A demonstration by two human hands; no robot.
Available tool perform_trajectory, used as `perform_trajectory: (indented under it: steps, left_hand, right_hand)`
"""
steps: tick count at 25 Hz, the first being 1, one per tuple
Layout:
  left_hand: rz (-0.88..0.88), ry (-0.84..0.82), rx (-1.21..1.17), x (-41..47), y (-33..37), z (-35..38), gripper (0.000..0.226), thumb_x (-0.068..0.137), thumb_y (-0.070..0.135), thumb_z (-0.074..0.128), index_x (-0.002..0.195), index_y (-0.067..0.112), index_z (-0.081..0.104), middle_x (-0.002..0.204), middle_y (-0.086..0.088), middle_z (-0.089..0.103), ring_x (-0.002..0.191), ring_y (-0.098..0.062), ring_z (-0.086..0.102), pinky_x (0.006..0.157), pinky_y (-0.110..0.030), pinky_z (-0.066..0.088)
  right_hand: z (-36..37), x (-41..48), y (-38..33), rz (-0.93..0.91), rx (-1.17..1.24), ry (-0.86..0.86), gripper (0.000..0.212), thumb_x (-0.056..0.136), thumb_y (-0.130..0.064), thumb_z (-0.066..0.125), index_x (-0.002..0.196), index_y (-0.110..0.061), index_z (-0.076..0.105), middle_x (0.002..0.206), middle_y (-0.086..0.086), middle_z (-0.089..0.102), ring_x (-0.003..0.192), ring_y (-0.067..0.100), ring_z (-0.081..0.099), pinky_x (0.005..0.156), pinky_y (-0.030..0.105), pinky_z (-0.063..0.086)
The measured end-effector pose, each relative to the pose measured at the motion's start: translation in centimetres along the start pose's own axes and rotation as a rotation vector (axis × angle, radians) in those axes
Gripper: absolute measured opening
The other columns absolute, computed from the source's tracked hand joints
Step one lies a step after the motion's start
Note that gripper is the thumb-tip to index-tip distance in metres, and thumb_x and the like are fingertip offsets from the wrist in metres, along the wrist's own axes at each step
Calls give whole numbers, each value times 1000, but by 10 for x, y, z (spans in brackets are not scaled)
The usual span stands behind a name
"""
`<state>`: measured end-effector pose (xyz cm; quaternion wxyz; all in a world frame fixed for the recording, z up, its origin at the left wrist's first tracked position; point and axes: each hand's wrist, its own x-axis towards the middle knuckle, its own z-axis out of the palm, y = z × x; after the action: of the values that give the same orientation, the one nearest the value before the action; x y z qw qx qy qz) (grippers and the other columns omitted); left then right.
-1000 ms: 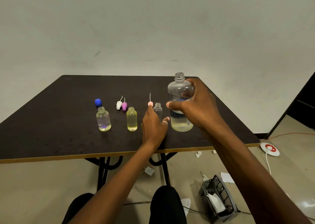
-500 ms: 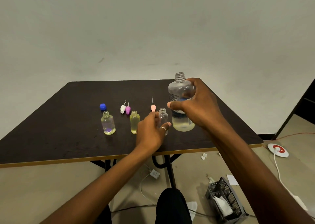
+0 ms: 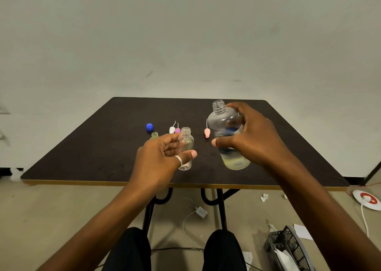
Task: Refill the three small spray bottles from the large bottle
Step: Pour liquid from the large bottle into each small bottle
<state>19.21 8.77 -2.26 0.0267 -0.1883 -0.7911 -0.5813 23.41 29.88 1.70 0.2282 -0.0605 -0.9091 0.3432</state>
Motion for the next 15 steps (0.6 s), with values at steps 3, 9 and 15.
perform_trajectory:
  steps: [3,9,15]
  left_hand:
    - [10,-17,1,3,-3,-6,63,70,30,85,128,21,64,110,10,74,95,4,69,89,-25,57]
    - [28,-33,-13,8,-12,-11,57,69,27,86,123,25,68,99,15,76,88,9,69,79,-10,54]
    - [63,-62,-28,11,-18,-12,44,70,23,87,108,38,69,89,31,72,84,12,68,69,-2,48]
  right_hand:
    - [4,-4,-5,-41,-57,-16,80,60,-40,87,129,-38,45,120,-6,62,95,14,61,77,26,47]
    - [10,-10,-11,-122,-220,-36,86,64,-40,86,138,-34,43,126,-2,63,98,12,59,83,22,43]
    - [13,-13,-17,-159,-418,-13,88,68,-40,85,143,-37,38,122,-1,63,102,18,61,85,29,49]
